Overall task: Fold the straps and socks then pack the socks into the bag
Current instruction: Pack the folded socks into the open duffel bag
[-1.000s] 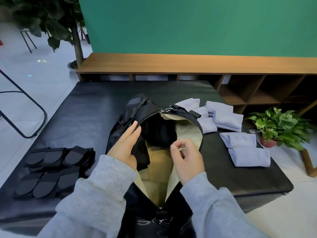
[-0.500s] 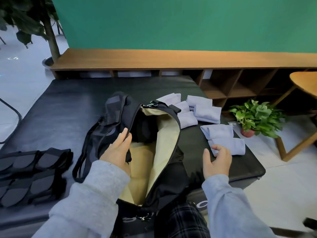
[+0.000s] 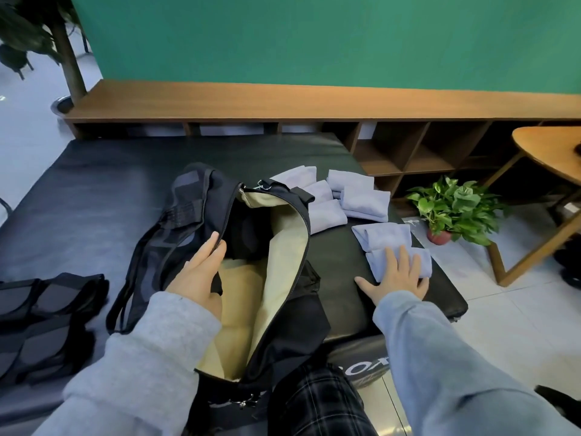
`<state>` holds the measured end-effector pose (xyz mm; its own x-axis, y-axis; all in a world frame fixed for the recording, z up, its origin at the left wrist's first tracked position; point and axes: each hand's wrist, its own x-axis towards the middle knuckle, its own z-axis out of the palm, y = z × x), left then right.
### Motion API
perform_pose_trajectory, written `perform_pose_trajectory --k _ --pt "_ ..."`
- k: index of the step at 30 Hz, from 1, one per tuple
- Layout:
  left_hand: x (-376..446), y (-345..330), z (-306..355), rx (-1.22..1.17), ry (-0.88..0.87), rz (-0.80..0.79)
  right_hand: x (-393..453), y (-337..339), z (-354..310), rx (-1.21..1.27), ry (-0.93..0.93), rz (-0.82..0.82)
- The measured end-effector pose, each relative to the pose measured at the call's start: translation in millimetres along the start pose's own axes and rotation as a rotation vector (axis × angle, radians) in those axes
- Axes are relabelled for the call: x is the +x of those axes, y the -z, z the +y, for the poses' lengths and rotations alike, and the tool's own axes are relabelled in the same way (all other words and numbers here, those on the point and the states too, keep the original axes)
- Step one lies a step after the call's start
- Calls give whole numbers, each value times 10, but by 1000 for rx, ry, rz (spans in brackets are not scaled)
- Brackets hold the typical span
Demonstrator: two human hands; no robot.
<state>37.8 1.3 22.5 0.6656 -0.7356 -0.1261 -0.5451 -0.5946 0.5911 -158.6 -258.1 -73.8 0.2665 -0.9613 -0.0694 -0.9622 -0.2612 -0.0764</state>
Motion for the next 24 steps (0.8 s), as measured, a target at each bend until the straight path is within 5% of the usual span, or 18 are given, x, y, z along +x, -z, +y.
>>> perform_pose_trajectory --k 8,15,20,24 --pt "-15 -26 -18 -32 -6 32 153 119 -43 59 -52 -227" --pt "-69 16 12 -27 -46 86 13 19 -123 160 25 -43" --pt "-86 26 -17 -29 -69 85 -25 61 -143 496 -6 257" --pt "-78 19 -73 -67 -86 71 -3 165 -237 643 24 313"
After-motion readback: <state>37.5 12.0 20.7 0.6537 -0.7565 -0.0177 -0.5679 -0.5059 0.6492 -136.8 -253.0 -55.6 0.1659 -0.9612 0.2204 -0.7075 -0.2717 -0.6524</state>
